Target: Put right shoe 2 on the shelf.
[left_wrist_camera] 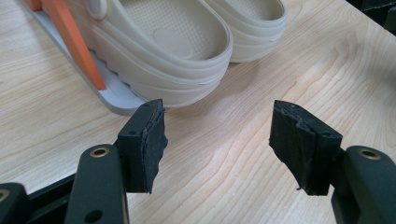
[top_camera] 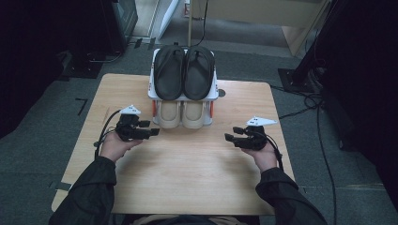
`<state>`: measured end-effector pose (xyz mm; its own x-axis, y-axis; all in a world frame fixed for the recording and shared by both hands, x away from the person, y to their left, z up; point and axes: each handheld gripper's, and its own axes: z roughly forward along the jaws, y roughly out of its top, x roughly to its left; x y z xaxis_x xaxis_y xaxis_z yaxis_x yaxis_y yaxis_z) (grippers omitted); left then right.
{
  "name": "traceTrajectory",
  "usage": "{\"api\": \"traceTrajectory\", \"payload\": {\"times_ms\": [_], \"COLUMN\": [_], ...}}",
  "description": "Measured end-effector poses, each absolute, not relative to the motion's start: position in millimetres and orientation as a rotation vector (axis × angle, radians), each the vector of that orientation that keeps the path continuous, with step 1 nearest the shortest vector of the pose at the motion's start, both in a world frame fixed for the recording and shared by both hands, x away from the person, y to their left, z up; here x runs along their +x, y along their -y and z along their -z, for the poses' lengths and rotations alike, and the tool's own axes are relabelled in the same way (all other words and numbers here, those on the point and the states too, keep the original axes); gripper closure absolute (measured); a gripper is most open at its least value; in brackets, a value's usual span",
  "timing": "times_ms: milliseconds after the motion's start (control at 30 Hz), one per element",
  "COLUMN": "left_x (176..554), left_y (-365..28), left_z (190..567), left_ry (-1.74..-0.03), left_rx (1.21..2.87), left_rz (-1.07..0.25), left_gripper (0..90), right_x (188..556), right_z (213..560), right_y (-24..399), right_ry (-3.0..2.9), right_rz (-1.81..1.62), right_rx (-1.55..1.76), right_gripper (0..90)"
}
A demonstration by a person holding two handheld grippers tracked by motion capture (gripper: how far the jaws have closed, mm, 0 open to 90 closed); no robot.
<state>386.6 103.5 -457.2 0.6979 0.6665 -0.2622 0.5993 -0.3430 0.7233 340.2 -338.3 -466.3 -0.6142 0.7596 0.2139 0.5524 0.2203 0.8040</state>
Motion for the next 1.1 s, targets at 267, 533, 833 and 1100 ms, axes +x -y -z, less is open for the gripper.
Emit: {"api": "traceTrajectory", "payload": {"times_ms": [267,533,833,1100], "left_x": [389.0,390.5,390.0,390.1], "left_y": [-98.4,-97.6,-99.2,-99.1], "left_z": [463.4,465.4,464.4,464.7], "left_ry": [-0.976,-0.970,-0.972,-0.968], "left_rx": [2.082,2.086,2.084,2.086], "left_rz": [-0.112,-0.104,-0.113,-0.119], "left_gripper": [35.6,35.7,34.6,34.3], "right_x": [346.9,349.8,351.2,353.8], "right_z": [476.1,480.6,483.5,484.2], "right_y": [331.7,325.0,324.3,326.9], "right_ry": [-2.272,-2.258,-2.269,-2.267], "right_rz": [-1.299,-1.239,-1.239,-1.247], "right_rx": [1.249,1.205,1.224,1.249], "right_gripper": [41.5,38.8,33.5,30.6]}}
